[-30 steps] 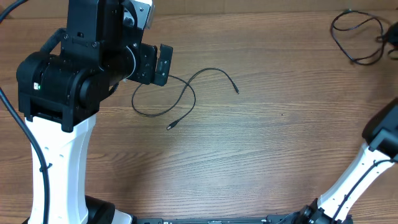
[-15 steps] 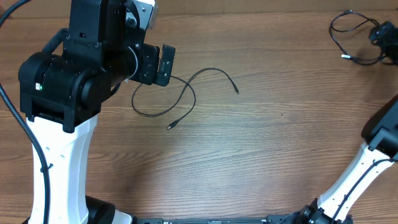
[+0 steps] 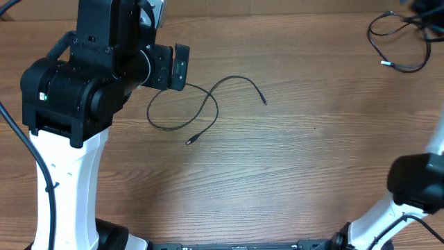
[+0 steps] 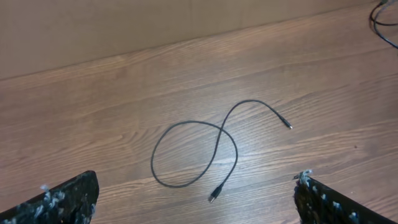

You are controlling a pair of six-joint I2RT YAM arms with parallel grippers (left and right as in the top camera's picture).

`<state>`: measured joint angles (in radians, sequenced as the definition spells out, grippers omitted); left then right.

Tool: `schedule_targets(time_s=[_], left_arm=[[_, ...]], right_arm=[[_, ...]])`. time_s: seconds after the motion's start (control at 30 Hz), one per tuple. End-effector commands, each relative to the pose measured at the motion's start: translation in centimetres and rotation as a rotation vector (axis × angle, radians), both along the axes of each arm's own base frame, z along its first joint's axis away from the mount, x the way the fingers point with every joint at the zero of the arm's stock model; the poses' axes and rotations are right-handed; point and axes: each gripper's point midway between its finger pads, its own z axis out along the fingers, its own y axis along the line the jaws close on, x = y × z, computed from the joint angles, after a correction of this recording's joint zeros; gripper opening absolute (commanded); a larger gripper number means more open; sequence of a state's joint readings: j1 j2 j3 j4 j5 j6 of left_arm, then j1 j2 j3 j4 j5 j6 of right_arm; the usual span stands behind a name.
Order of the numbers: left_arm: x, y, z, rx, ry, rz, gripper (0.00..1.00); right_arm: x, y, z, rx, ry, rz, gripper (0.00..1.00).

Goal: Untangle cables

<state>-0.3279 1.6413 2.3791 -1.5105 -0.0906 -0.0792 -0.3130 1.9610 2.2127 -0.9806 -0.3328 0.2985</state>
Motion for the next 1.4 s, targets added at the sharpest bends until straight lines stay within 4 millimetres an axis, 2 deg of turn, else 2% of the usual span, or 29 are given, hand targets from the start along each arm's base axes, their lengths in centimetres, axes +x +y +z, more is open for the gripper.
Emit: schedule_targets(time_s=[0.0,0.1,0.2,0.27,0.33,0.47,0.53,0.63,0.73,0.83,0.93,1.03,1.13,1.23,1.37], left_arm=[[0.1,0.1,0.1,-0.008,-0.007,0.031,1.00],[0.2,0.1,0.2,-0.011,-0.010,0.033,1.00],[0.5,-0.1,0.6,-0.020,-0.031,0.032,1.00],[0.8,-0.2,0.9,-0.026,-0.045,0.031,1.00],[0.9,0.0,1.1,-0.036,-0.053,0.054,1.00],[1.5,2.7,1.5,-0.064,-0.087,0.287,1.00],[1.9,3.6,2.1,-0.058,-0.122,0.347,1.00],[2.6,5.1,3.4,-0.048,-0.201,0.444,1.00],[2.5,8.4,5.1,-0.041,-0.310,0.674,1.00],[2.2,10.4,6.4,0.001,-0.388,0.789,1.00],[1.9,11.2,6.4,0.023,-0.389,0.815,1.00],[1.5,12.2,5.9,0.052,-0.365,0.837,1.00],[1.1,13.2,5.5,0.080,-0.341,0.853,1.00],[0.9,13.3,5.1,0.108,-0.318,0.841,1.00],[0.4,13.4,4.5,0.142,-0.284,0.829,1.00]], right_arm=[[0.9,7.4,-2.6,-0.049,0.061,0.201,1.00],[0.2,14.0,-3.3,-0.144,0.068,0.407,1.00],[-1.4,20.3,-4.3,-0.251,0.077,0.613,1.00],[-2.6,23.9,-4.9,-0.328,0.077,0.733,1.00],[-3.0,26.0,-5.6,-0.398,0.090,0.761,1.00],[-3.3,26.7,-7.8,-0.471,0.205,0.618,1.00],[-4.1,27.9,-9.5,-0.475,0.248,0.656,1.00],[-5.2,30.7,-11.8,-0.455,0.247,0.835,1.00],[-7.0,34.3,-13.4,-0.370,0.190,1.083,1.00],[-7.9,36.6,-14.7,-0.321,0.122,1.215,1.00],[-8.1,38.3,-16.5,-0.321,0.087,1.246,1.00],[-9.2,40.0,-18.7,-0.325,0.083,1.285,1.00],[-11.3,41.7,-21.4,-0.328,0.106,1.335,1.00],[-13.2,42.9,-23.4,-0.344,0.131,1.374,1.00],[-15.3,44.5,-24.8,-0.366,0.141,1.422,1.00]])
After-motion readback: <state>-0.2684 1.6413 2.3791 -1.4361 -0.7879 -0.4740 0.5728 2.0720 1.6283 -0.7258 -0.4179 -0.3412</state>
